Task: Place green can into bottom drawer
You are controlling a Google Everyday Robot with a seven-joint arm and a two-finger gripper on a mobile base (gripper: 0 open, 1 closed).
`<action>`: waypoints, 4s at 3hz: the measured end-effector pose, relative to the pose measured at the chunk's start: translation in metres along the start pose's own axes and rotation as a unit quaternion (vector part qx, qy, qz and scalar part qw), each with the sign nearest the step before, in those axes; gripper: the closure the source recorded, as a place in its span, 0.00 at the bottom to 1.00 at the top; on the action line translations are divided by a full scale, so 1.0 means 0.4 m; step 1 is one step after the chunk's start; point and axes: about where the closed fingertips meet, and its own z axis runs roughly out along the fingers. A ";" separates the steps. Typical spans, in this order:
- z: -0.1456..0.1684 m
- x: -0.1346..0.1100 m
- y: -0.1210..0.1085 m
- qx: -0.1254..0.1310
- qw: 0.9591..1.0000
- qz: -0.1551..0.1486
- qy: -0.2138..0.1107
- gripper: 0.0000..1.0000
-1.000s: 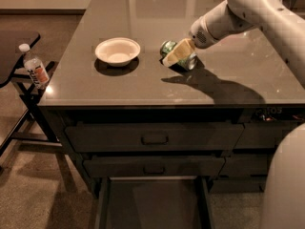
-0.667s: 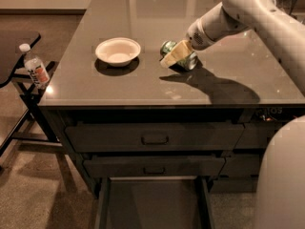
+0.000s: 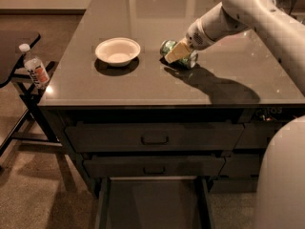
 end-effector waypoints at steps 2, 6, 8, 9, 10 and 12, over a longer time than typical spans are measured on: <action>0.000 0.000 0.000 0.000 1.000 0.000 0.000 0.88; -0.257 0.073 0.153 0.009 0.996 -0.078 -0.036 1.00; -0.355 0.253 0.299 0.039 0.993 -0.102 -0.031 1.00; -0.386 0.352 0.382 0.055 0.992 -0.113 -0.022 1.00; -0.383 0.353 0.387 0.053 0.992 -0.113 -0.021 1.00; -0.303 0.475 0.614 0.000 0.992 -0.122 -0.023 1.00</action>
Offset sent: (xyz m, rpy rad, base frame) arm 0.0000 0.0000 0.0000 0.0000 0.0001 0.0000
